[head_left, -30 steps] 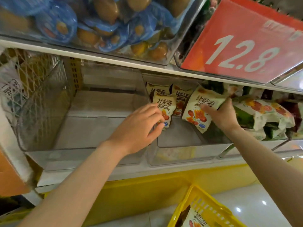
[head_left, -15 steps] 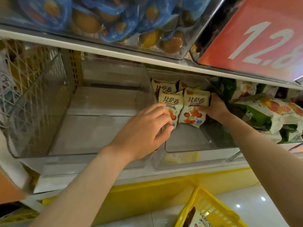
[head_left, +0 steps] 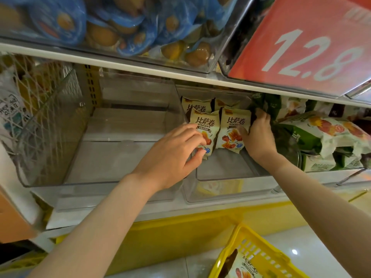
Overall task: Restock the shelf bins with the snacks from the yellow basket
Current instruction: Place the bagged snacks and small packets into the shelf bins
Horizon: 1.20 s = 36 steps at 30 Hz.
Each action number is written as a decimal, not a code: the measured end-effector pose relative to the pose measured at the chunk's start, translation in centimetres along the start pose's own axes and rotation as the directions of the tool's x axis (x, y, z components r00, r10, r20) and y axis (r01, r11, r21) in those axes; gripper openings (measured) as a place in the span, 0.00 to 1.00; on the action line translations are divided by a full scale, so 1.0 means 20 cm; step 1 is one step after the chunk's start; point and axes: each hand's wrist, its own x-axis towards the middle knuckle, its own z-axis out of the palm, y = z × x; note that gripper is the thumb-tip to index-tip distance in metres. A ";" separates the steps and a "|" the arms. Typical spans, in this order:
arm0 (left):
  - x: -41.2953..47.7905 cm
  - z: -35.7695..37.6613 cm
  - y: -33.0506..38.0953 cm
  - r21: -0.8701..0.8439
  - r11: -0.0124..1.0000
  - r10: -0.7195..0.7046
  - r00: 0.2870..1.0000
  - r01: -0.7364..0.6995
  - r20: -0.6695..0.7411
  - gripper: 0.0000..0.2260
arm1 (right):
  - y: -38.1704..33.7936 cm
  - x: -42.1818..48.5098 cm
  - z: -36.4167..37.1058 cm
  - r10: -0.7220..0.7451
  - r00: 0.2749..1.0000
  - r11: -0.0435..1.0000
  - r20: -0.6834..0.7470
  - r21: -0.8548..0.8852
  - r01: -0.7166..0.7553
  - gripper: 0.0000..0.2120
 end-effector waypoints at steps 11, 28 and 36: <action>-0.11 0.08 0.27 0.257 0.962 -0.063 0.991 0.091 -0.114 0.14 | 0.18 -0.76 -0.26 -0.326 0.918 0.939 0.227 -0.034 0.342 0.26; -0.92 0.96 0.54 -0.033 0.770 -0.398 0.522 0.637 0.754 0.18 | 0.68 -1.74 0.29 0.687 0.304 0.427 0.660 -0.029 -0.904 0.15; -1.01 1.04 0.56 -0.066 0.751 -0.442 0.575 0.657 0.689 0.11 | 0.73 -1.67 0.46 0.701 0.058 -0.048 0.711 0.129 -0.990 0.27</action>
